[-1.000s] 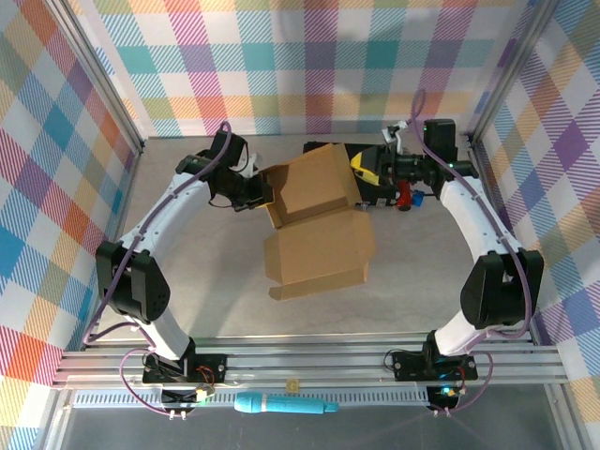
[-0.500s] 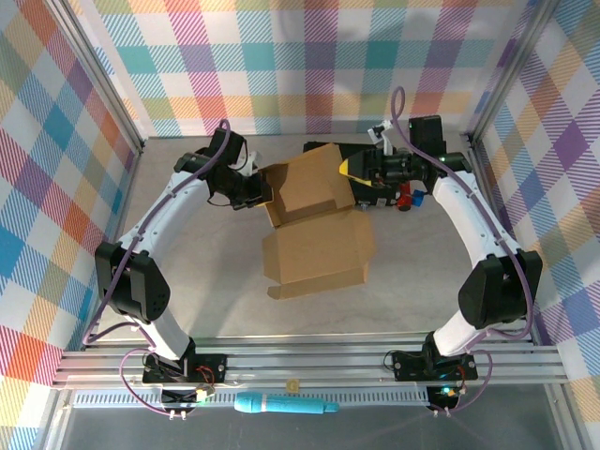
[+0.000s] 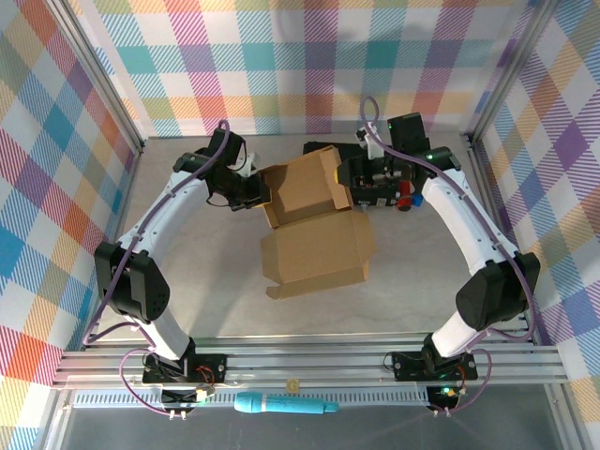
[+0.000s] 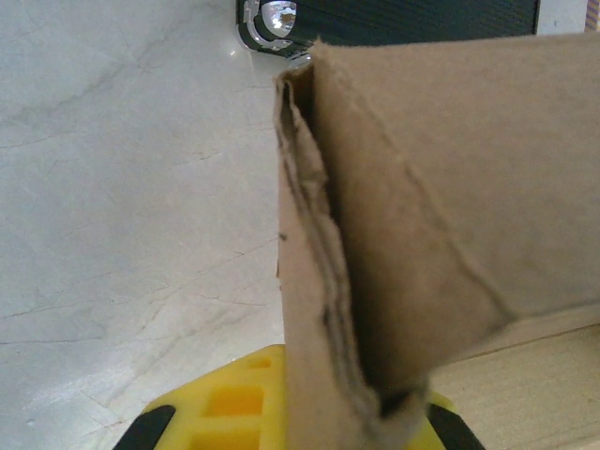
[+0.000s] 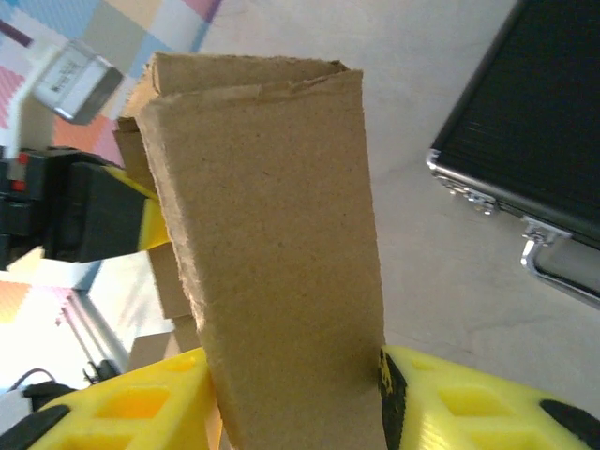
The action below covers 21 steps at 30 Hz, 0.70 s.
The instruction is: Fold the paper box
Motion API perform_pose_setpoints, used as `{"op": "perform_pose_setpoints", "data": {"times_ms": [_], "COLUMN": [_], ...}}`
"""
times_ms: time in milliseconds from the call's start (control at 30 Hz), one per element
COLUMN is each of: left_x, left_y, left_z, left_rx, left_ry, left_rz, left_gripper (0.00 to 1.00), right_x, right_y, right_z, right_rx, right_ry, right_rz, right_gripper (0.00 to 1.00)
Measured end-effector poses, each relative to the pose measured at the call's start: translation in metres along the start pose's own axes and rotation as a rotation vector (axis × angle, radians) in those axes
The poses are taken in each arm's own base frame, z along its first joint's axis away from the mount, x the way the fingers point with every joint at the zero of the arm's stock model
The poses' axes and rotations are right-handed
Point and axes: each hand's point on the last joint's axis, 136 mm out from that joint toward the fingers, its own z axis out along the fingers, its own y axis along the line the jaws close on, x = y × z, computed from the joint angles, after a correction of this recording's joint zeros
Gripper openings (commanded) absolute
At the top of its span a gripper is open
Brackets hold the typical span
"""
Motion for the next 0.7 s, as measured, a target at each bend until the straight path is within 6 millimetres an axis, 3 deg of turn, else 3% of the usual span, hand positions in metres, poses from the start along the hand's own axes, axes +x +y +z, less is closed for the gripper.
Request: {"op": "perform_pose_setpoints", "data": {"times_ms": [200,700], "left_x": [-0.001,0.002], "left_y": [0.001,0.012], "left_z": [0.000,-0.005], "left_rx": [-0.007,-0.088], "left_ry": [-0.003,-0.004], "left_rz": [0.000,-0.012], "left_gripper": [0.00,0.00], "right_x": [-0.001,-0.006], "right_y": [-0.004,-0.020], "right_z": [0.008,0.028], "right_rx": [0.135,0.536], "right_ry": [0.011,0.075], "right_rz": [-0.070,-0.246], "right_gripper": [0.40,0.08]}}
